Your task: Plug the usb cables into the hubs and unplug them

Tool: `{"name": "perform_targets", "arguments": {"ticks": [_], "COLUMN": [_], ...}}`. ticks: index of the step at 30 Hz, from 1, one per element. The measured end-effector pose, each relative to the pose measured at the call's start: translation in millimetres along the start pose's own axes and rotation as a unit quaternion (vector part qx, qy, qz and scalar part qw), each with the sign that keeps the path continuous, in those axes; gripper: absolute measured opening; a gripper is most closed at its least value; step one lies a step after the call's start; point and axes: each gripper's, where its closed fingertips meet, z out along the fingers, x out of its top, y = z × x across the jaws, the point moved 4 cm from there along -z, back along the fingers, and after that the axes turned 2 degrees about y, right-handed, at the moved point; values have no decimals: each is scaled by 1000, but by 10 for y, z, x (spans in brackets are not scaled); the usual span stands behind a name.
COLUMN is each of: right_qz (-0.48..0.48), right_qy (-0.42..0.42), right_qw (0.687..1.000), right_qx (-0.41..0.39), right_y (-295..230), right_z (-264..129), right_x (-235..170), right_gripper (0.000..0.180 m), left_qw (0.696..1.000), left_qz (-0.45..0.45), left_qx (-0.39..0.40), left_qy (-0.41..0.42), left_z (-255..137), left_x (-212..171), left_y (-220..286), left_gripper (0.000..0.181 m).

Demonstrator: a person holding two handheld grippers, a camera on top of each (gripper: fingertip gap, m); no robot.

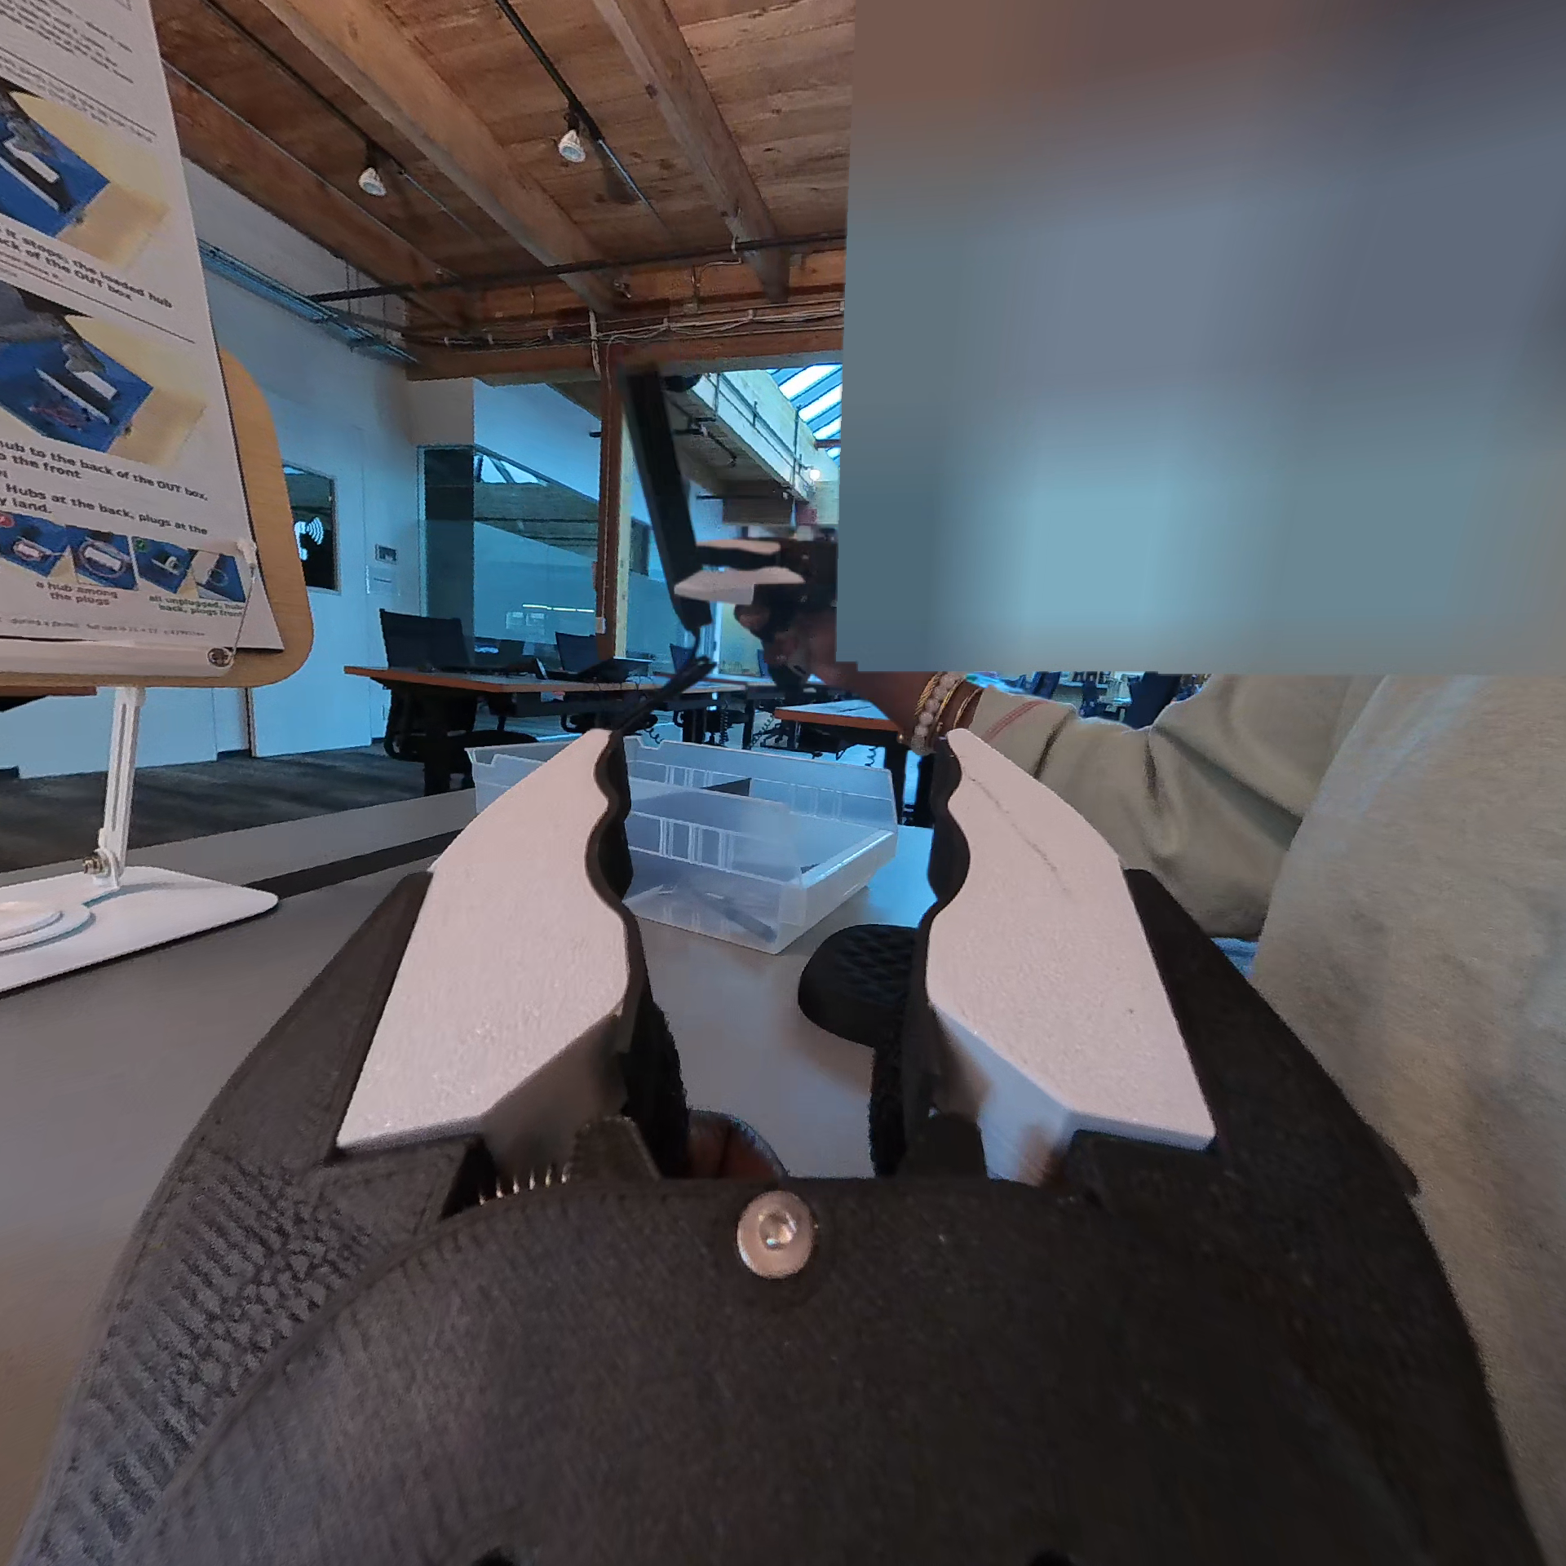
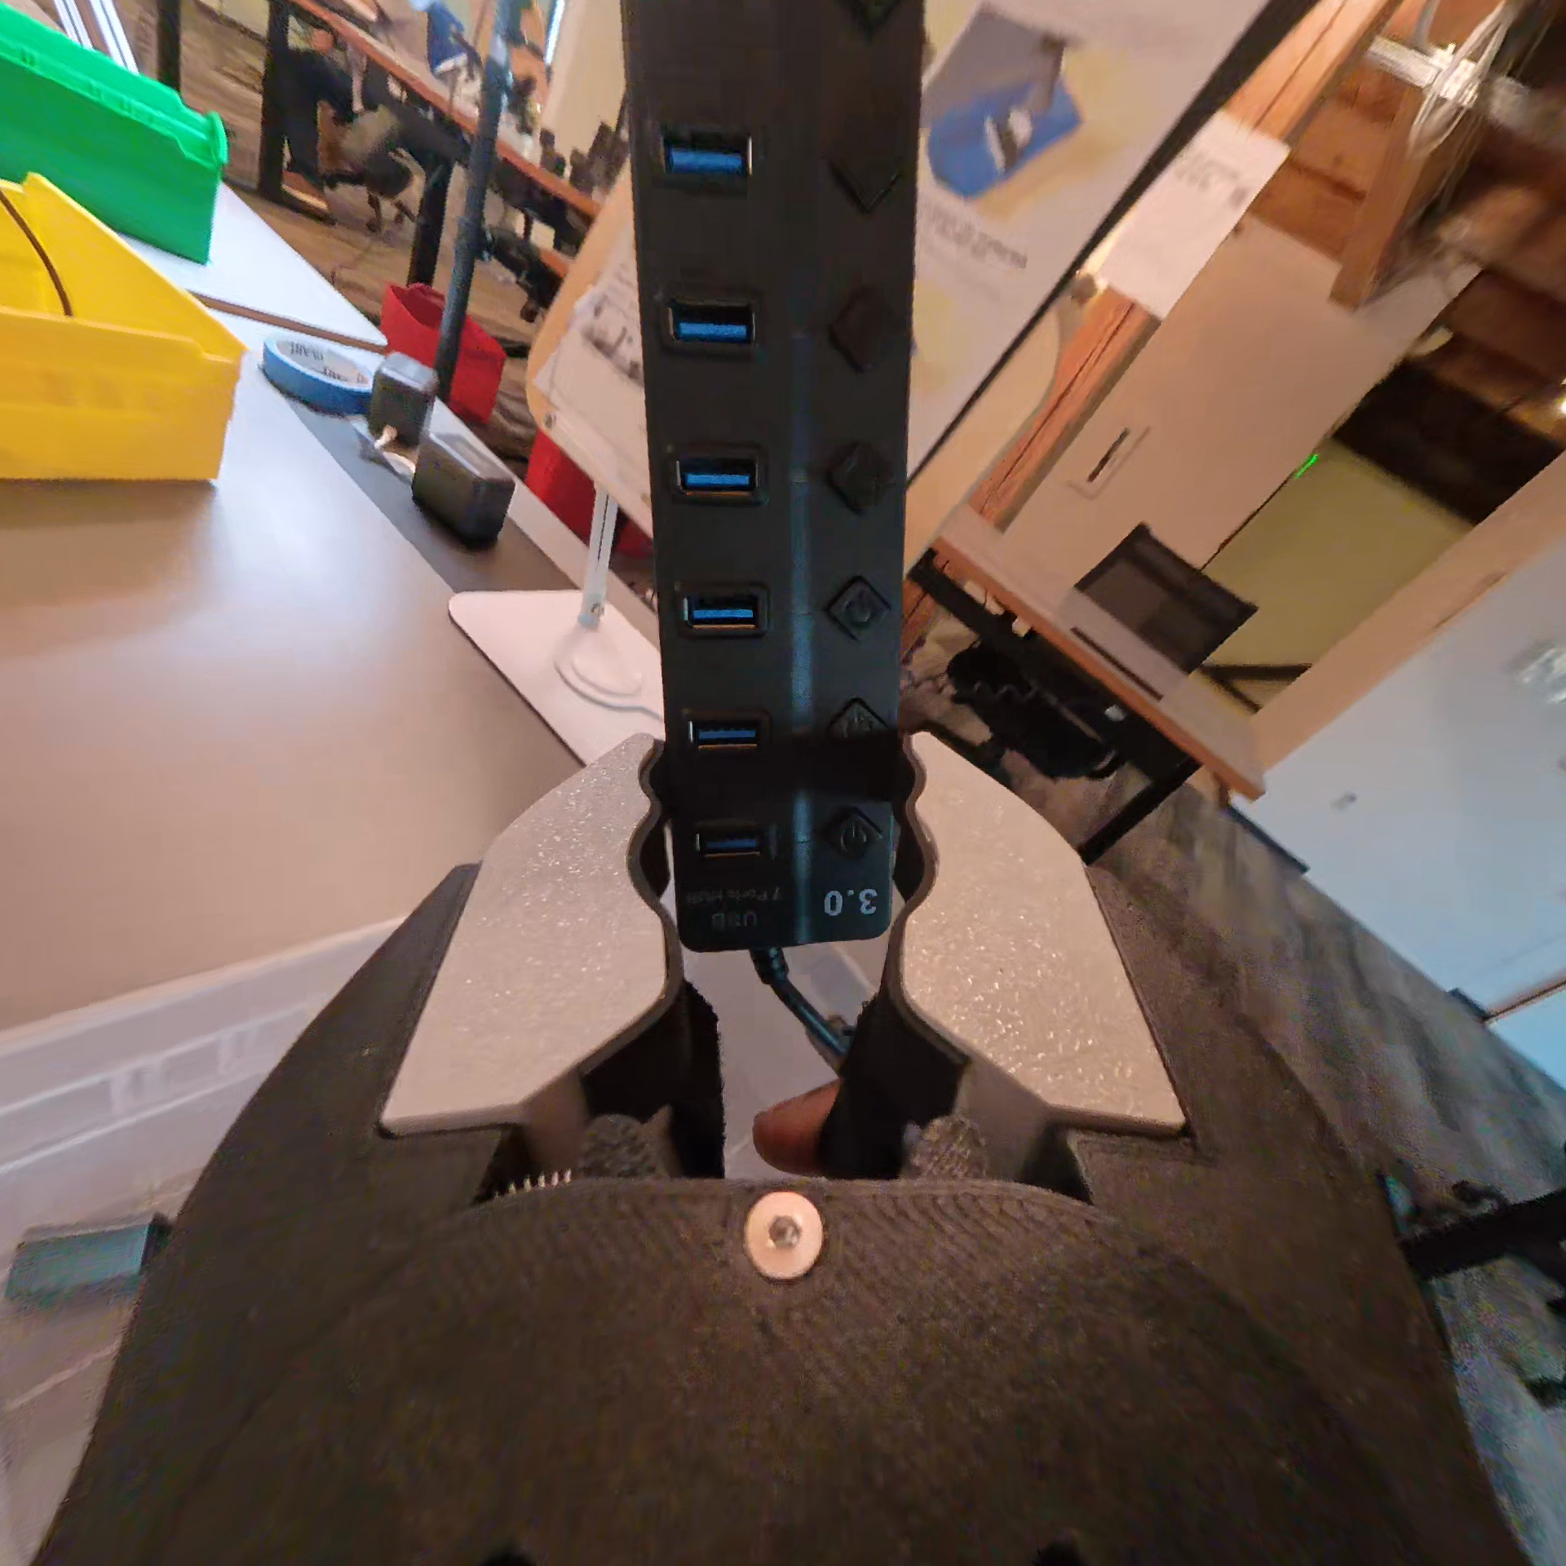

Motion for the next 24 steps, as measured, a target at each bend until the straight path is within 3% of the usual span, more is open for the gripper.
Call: {"name": "perform_targets", "arguments": {"ticks": [6,12,18,24], "right_qz": [47,-20,-16,2], "right_qy": [-136,-291,-343,-371], "right_qw": [989,955,934,925], "right_qx": [27,52,99,84], "right_y": [-20,-68,11,109], "right_z": [66,46,35,-70], "right_x": [-571,-1011,-1016,-1143], "right_gripper": [51,51,51,51], "left_qw": [1000,1000,1000,1000], "left_qz": [-1,-4,-3,-6], "left_qx": [2,2,3,4], "left_qy": [0,3,3,4], "left_z": [-7,-10,-14,-20], "left_x": [1,10,9,13], "left_y": [-5,-7,-13,-13], "left_gripper": [68,68,67,68]}}
